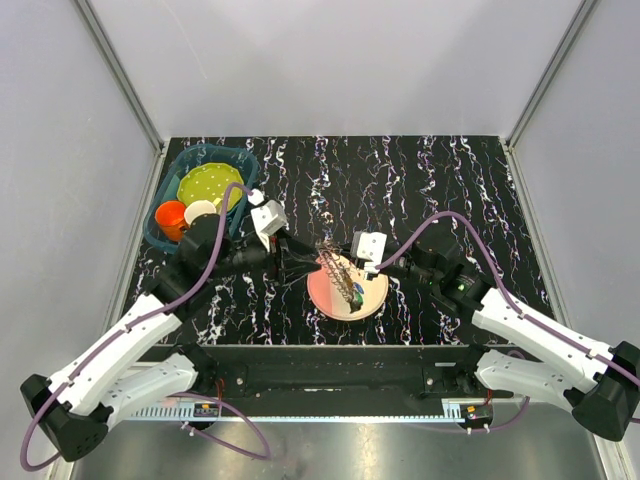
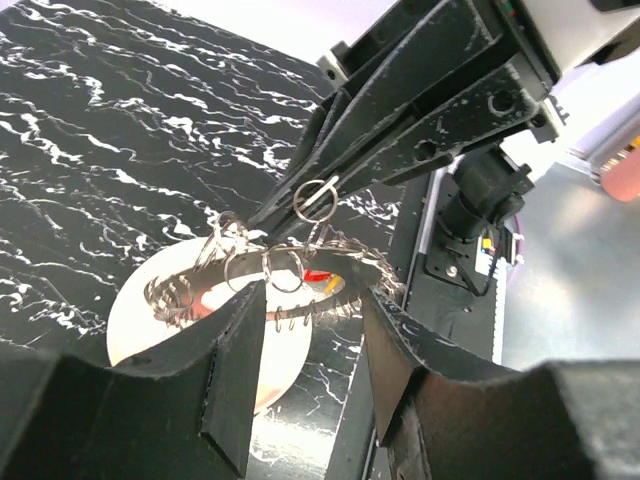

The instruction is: Remove the keys from the keyring

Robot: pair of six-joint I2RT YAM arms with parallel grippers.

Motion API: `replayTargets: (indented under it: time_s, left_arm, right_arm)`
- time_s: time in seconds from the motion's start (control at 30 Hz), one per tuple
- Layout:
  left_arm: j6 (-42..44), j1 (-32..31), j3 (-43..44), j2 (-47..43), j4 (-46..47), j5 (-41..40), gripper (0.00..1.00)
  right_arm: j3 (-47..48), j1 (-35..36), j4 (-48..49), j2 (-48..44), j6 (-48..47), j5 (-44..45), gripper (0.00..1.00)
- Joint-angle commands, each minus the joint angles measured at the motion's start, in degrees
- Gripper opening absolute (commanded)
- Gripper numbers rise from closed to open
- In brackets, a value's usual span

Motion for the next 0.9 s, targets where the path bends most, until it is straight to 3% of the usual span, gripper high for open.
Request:
replayTargets:
  time_s: [0.0,0.23,0.87]
  left_arm:
    - [0.82,-1.14,4.18,2.11,3.24,6.06,0.45]
    - [3.11,-2.28,5.15,4.74,3.85,3.60,0.48]
    - [4.96,-2.55,7.17,9.85,4.99,8.17,0.47]
  right_arm:
    - [2.14,-0.17,5.23,-0.68,0.80,-0.46,0.00]
    - [1.79,-0.09,5.32,-0.68,0.80,-1.52,0.00]
    - [1.35,-0.09,4.88,-1.47,0.98,-2.49,0.00]
